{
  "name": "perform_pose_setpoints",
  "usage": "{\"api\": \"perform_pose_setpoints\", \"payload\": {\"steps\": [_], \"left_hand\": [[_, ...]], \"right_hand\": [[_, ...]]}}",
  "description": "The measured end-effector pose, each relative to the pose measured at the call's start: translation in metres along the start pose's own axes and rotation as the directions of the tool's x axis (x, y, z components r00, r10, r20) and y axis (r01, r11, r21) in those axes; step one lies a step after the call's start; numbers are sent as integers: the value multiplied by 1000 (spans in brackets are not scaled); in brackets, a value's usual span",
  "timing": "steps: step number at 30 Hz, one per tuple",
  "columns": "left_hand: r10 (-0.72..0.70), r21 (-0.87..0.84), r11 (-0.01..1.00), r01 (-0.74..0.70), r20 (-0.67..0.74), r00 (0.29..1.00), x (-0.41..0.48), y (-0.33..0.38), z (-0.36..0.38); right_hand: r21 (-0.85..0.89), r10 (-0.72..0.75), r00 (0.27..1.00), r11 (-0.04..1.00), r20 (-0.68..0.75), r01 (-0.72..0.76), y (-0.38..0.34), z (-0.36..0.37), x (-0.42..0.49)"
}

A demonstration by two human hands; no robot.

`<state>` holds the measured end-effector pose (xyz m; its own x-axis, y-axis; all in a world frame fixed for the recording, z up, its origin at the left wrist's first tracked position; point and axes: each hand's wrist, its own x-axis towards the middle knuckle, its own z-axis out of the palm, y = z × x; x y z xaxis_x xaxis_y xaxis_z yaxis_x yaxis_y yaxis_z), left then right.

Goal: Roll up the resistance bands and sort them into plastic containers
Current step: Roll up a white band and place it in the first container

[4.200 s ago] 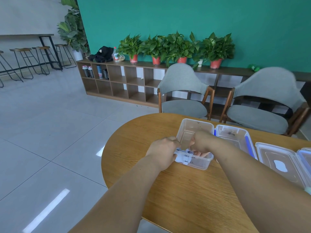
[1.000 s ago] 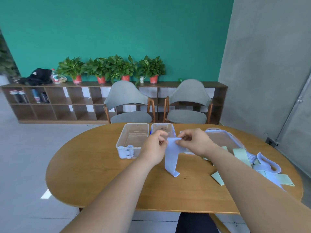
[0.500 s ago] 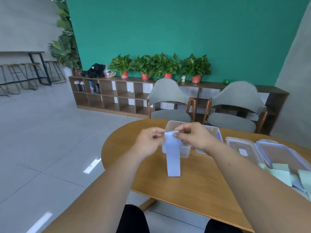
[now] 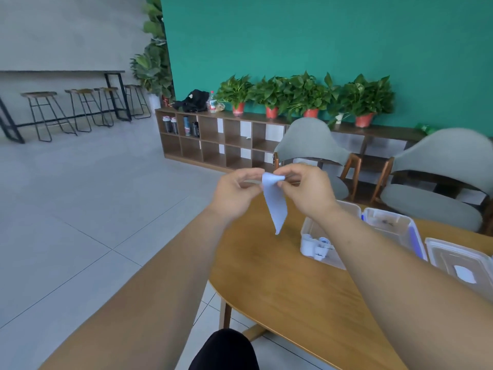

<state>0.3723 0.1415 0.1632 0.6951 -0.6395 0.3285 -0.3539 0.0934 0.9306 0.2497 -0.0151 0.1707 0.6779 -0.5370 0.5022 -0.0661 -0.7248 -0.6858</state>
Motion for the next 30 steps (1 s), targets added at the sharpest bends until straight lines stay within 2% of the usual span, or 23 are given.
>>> {"api": "perform_pose_setpoints", "payload": {"steps": [3, 7, 11, 16, 22, 26, 30], "left_hand": [[-7, 19, 1000, 7, 26, 1000, -3, -15, 0], [-182, 140, 977, 162, 145, 973, -29, -73, 10], [-311, 225, 939, 259, 240, 920, -64, -121, 25], [-316, 299, 921, 250, 197, 928, -78, -140, 33], [-200, 442, 878, 182, -6, 980, -82, -148, 34], [-206, 570, 807, 156, 25, 978, -81, -157, 34], [-249, 608, 779, 152, 78, 965, -83, -161, 36]], "right_hand": [[-39, -6, 1000, 999, -10, 5, 9, 11, -8], [-333, 157, 979, 937, 130, -106, 50, 40, -53], [-424, 274, 935, 892, 226, -159, 80, 57, -99], [-436, 282, 939, 883, 199, -173, 94, 61, -116], [-422, 291, 932, 889, 214, -180, 97, 71, -123], [-423, 350, 893, 881, 283, -211, 95, 82, -127], [-305, 396, 857, 904, 330, -301, 91, 94, -124]]}}
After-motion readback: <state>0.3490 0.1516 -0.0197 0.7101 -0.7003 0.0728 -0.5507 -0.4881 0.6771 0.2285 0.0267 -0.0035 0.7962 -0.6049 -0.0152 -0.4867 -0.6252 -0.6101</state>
